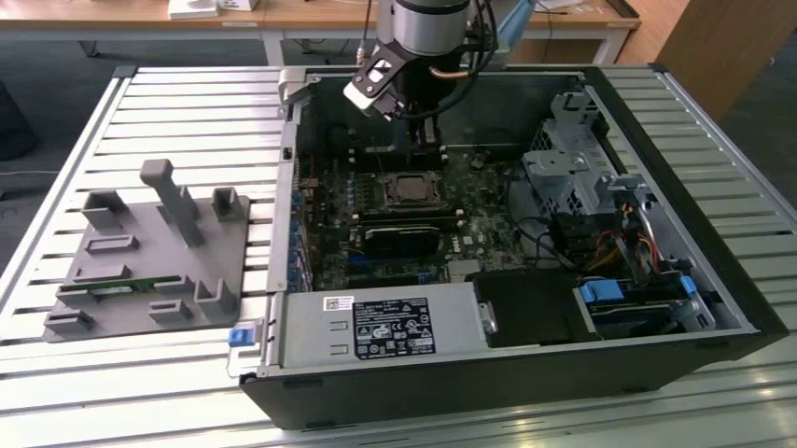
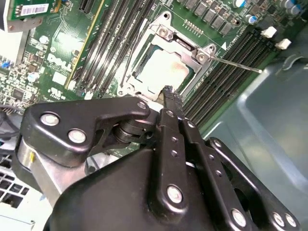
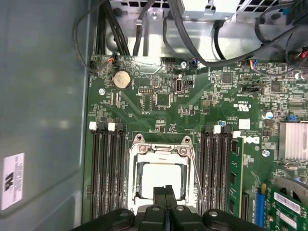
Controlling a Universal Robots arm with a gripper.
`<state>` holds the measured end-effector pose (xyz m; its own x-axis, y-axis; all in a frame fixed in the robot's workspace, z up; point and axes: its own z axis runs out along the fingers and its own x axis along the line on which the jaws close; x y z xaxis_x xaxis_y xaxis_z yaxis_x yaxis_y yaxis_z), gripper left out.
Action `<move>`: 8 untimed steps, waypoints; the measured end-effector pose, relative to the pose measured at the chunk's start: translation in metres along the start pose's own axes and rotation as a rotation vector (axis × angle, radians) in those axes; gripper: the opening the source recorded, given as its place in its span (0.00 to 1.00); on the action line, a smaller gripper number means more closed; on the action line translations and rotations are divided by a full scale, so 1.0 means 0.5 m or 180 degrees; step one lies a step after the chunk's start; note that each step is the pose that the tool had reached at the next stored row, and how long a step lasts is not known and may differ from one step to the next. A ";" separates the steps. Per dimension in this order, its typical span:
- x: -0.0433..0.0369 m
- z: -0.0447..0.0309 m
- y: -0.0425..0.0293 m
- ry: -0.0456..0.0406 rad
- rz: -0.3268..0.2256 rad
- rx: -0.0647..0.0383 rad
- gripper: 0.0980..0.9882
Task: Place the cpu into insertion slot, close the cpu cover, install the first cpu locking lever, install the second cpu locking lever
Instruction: 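Install the first cpu locking lever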
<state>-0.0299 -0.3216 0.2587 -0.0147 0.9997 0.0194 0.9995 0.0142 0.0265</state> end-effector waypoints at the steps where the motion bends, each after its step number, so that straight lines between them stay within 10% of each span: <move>1: 0.000 -0.003 0.000 0.0000 0.0000 0.0000 0.01; 8: 0.000 -0.023 0.001 0.0000 -0.0001 0.0000 0.01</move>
<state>-0.0299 -0.3216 0.2702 -0.0151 0.9997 0.0193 0.9995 0.0146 0.0264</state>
